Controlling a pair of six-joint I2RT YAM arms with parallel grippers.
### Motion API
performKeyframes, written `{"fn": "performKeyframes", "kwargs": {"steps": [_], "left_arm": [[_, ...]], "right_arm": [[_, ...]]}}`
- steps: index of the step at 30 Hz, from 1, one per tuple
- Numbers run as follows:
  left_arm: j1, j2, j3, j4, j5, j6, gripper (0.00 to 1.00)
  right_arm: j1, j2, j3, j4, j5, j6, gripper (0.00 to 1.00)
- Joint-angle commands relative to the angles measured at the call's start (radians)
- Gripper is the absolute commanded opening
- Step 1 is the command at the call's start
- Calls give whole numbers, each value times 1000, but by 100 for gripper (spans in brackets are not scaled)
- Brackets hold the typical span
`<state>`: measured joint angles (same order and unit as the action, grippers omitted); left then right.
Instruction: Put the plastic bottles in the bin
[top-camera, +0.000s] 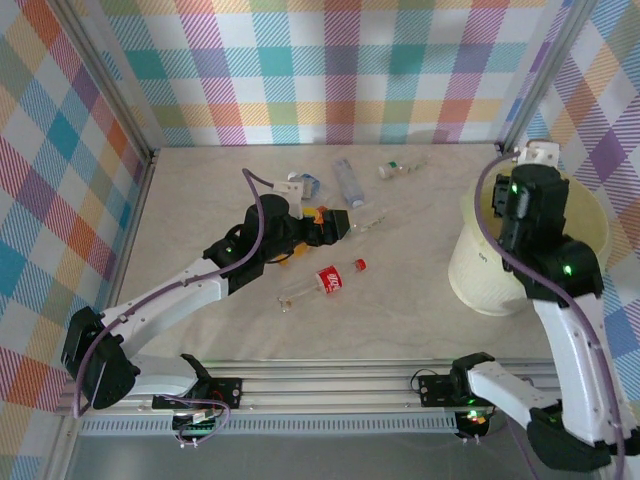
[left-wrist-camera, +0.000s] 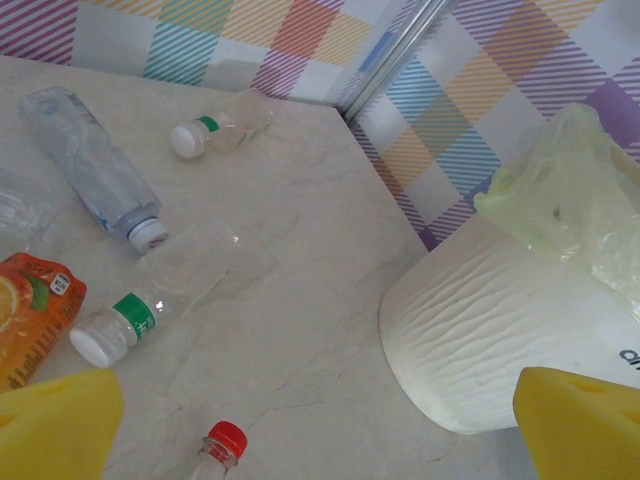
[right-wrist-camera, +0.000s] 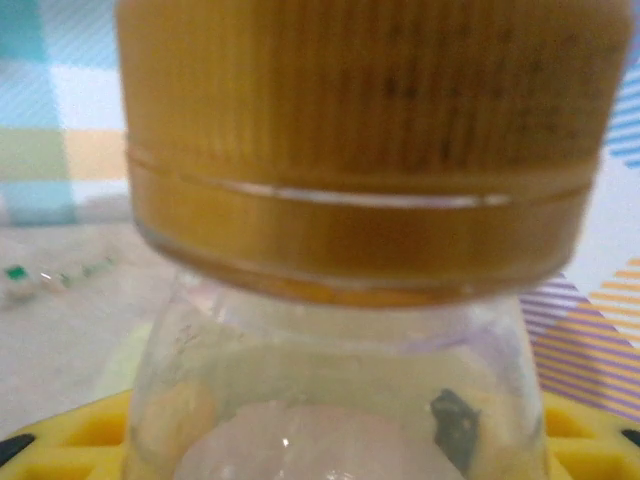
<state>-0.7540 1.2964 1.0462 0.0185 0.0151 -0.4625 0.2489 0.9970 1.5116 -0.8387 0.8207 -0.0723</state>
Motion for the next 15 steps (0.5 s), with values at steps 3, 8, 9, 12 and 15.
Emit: {"fn": "performKeyframes", "kwargs": {"steps": [3, 8, 9, 12, 15], "left_arm": [[6, -10, 34, -50, -49, -27, 100], [6, 1, 21, -57, -74, -67, 100], [5, 5, 21, -57, -73, -76, 100], [5, 25, 33, -66, -71, -89, 100], [5, 39, 39, -69, -81, -95, 100]], "right_arm": [[-168, 77, 78, -175, -97, 81, 19], [-350, 146, 144, -339, -286, 149, 21], [-388, 157, 141, -357, -312, 149, 22], [-469, 177, 117, -370, -403, 137, 23], [-508, 199, 90, -373, -441, 120, 25]]}}
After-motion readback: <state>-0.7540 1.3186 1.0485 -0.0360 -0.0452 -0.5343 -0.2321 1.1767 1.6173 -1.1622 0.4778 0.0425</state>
